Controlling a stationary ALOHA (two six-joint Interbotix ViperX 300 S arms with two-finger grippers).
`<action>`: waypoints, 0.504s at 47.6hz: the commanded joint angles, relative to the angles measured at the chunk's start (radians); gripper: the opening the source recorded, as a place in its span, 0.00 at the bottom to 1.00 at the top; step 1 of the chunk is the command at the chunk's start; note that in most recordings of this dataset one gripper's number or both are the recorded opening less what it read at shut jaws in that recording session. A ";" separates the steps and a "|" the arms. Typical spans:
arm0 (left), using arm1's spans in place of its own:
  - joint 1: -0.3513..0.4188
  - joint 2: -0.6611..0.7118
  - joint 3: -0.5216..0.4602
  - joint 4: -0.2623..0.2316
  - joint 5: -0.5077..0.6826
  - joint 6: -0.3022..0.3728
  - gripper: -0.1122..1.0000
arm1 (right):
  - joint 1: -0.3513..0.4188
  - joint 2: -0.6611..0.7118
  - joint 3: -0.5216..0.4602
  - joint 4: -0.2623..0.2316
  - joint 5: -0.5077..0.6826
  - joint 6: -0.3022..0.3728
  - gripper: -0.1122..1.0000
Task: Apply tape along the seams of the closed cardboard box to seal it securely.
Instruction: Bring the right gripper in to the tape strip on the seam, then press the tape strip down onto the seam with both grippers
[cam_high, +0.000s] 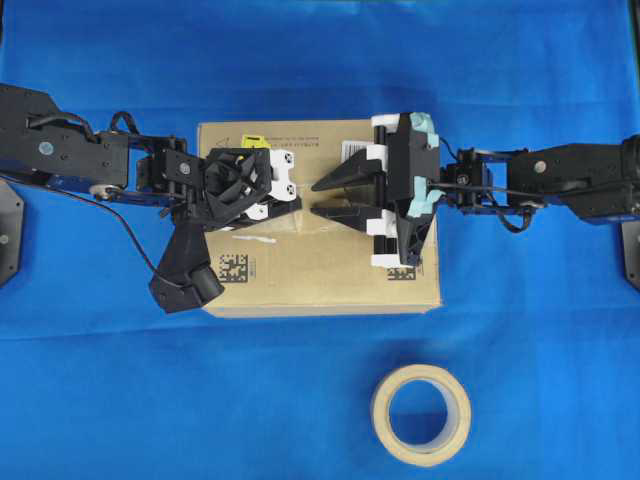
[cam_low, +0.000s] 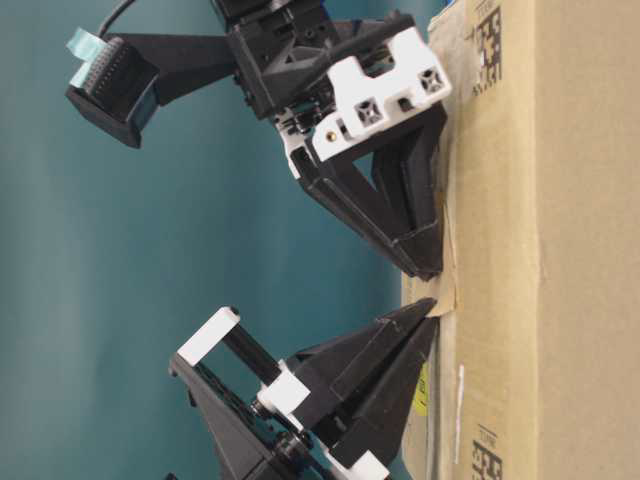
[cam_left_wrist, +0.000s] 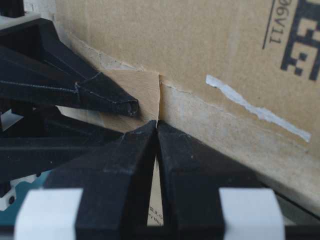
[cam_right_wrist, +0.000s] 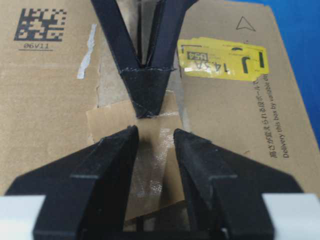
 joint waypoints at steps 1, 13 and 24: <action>0.002 -0.020 -0.006 0.000 0.002 -0.003 0.10 | 0.000 -0.006 -0.017 0.002 -0.005 0.002 0.44; 0.003 -0.017 -0.011 0.000 0.000 -0.003 0.10 | 0.000 -0.005 -0.009 0.002 -0.003 0.003 0.45; 0.003 -0.012 -0.020 0.000 0.000 -0.017 0.11 | 0.000 -0.005 -0.012 0.002 -0.003 0.003 0.44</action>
